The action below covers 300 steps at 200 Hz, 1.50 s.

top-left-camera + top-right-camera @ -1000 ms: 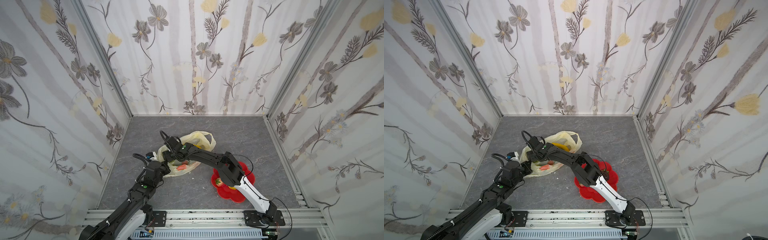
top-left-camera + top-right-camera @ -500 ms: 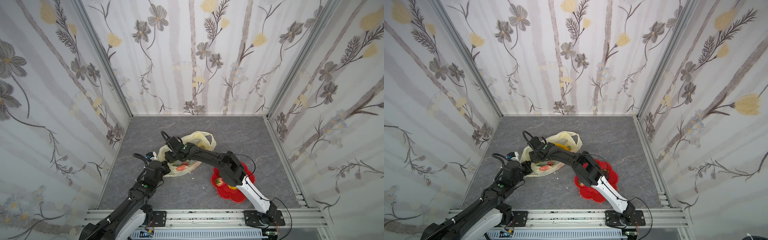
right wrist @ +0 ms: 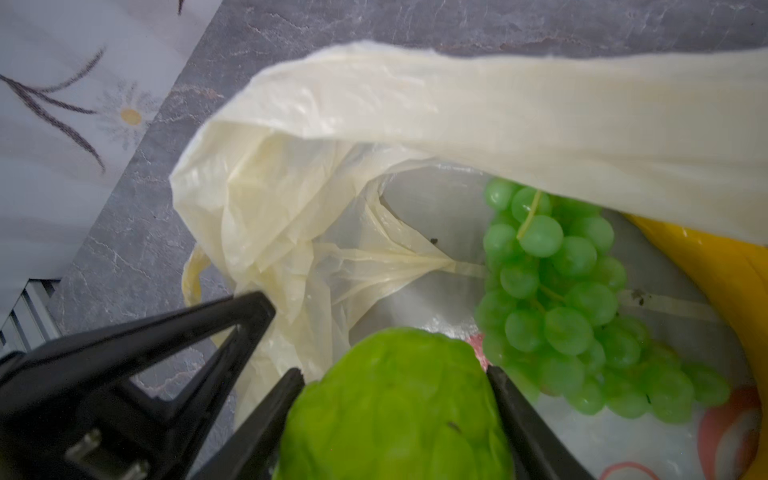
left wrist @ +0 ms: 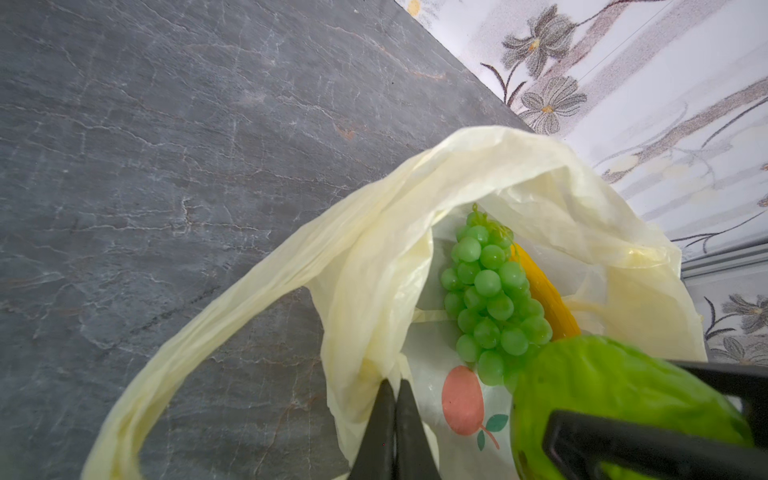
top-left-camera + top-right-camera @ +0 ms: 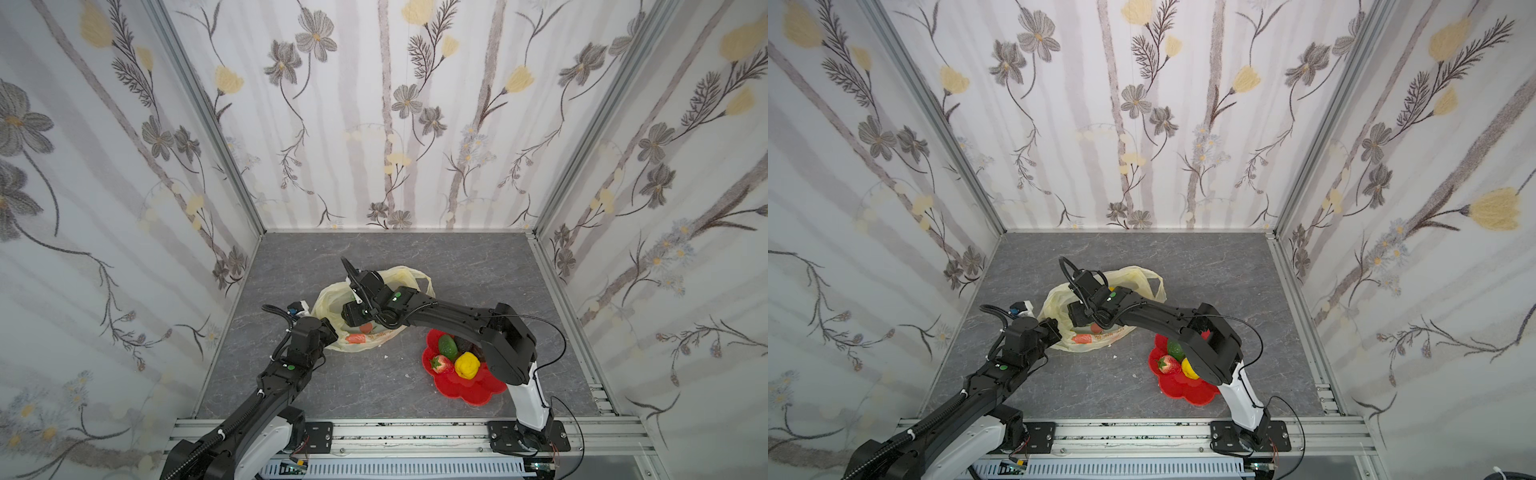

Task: Take the fake fruits out of the plastic bag
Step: 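Lift the light green fruit out and carry it over the red plate, then lower the light green fruit into the red plate and open the right gripper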

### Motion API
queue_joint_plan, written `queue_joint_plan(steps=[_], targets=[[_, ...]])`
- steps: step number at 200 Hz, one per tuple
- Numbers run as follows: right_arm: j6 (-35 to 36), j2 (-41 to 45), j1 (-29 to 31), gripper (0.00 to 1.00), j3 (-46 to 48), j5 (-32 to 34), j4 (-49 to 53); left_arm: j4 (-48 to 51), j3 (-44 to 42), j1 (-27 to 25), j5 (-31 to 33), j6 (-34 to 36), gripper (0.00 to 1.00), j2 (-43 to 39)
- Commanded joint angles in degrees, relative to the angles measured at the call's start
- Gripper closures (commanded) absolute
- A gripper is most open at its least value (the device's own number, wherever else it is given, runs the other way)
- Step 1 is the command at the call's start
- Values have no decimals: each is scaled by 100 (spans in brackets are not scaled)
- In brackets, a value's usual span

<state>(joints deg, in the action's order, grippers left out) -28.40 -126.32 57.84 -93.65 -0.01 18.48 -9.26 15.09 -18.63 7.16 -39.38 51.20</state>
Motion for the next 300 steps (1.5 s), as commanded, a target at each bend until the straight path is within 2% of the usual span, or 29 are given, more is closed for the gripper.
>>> queue_joint_plan(steps=[1, 62, 105, 143, 188, 222, 261, 300], targets=[[5, 614, -10, 36, 579, 220, -584, -334, 32, 18, 145, 87, 100, 170], [-488, 2587, -4, 37, 2597, 1605, -368, -729, 15, 34, 342, 368, 100, 555], [-1201, 3668, 110, 38, 3609, 2525, 513, -996, 2, 41, 356, 598, 100, 792], [-1904, 4369, 496, 38, 4091, 3008, 1456, -1130, -43, 44, 365, 764, 100, 857], [-2773, 4724, 1099, 38, 4334, 3117, 2463, -1218, -120, 48, 365, 808, 100, 840], [-3222, 4900, 1578, 38, 4546, 3069, 2822, -1262, -155, 53, 369, 806, 100, 846], [-3398, 5038, 1936, 38, 4995, 3119, 2828, -1280, -171, 47, 346, 816, 100, 833], [-3540, 4866, 2149, 38, 5311, 3482, 2855, -1280, -176, 53, 356, 817, 100, 820]])
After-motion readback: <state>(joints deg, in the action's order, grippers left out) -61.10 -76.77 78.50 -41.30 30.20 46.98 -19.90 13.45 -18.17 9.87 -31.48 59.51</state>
